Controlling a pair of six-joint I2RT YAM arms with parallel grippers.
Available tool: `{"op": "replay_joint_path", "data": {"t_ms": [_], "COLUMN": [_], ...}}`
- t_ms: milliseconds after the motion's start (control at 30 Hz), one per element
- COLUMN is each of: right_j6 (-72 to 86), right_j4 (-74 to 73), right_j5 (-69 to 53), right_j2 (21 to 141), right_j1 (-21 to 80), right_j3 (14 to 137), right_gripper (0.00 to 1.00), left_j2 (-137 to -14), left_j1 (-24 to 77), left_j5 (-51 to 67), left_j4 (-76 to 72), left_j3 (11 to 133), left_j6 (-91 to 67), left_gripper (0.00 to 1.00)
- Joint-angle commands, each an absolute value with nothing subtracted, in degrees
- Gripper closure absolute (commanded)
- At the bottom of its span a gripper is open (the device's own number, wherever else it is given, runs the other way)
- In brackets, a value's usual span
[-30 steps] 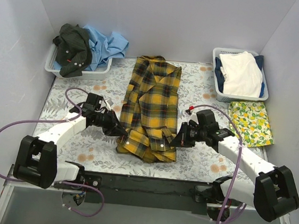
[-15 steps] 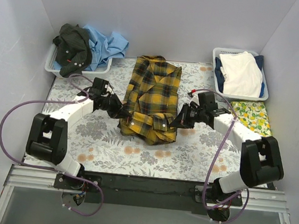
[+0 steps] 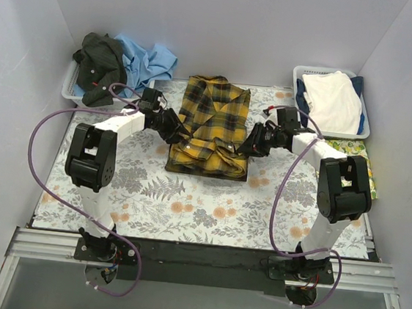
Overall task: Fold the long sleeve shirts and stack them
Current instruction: Fold the shirt
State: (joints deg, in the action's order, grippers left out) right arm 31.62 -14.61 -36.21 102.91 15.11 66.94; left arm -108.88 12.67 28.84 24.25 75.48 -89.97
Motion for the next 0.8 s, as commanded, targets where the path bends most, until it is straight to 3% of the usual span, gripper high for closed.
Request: {"op": "replay_joint_path", "data": {"t_ms": [0, 133, 333, 600, 767], "right_j6": [29.8, 28.6, 27.4, 19.1, 18.1], "right_j4": [-13.1, -13.2, -14.3, -19.9, -22.6], "right_j5": [-37.4, -39.1, -36.5, -29.2, -21.5], "right_j2": [104.2, 105.6, 103.5, 92.5, 84.0], "right_j1": [13.4, 12.4, 10.0, 10.9, 15.0], "right_j3": [73.9, 77.8, 77.2, 65.5, 56.7], "right_gripper": [0.60, 0.43, 0.36, 0.38, 0.50], "left_j2": [-109.7, -109.2, -105.3, -96.3, -89.1], "left_j1": [12.1, 11.5, 10.6, 9.2, 9.6], "left_j5": [27.6, 25.7, 20.1, 18.0, 21.4], "left_j4": [22.8, 23.2, 27.6, 30.4, 31.4], "left_j3": [80.4, 82.6, 81.8, 74.9, 66.4], "left_j6": [-89.3, -89.3, -86.5, -79.5, -75.2], "left_gripper": [0.60, 0.50, 0.35, 0.28, 0.31]}}
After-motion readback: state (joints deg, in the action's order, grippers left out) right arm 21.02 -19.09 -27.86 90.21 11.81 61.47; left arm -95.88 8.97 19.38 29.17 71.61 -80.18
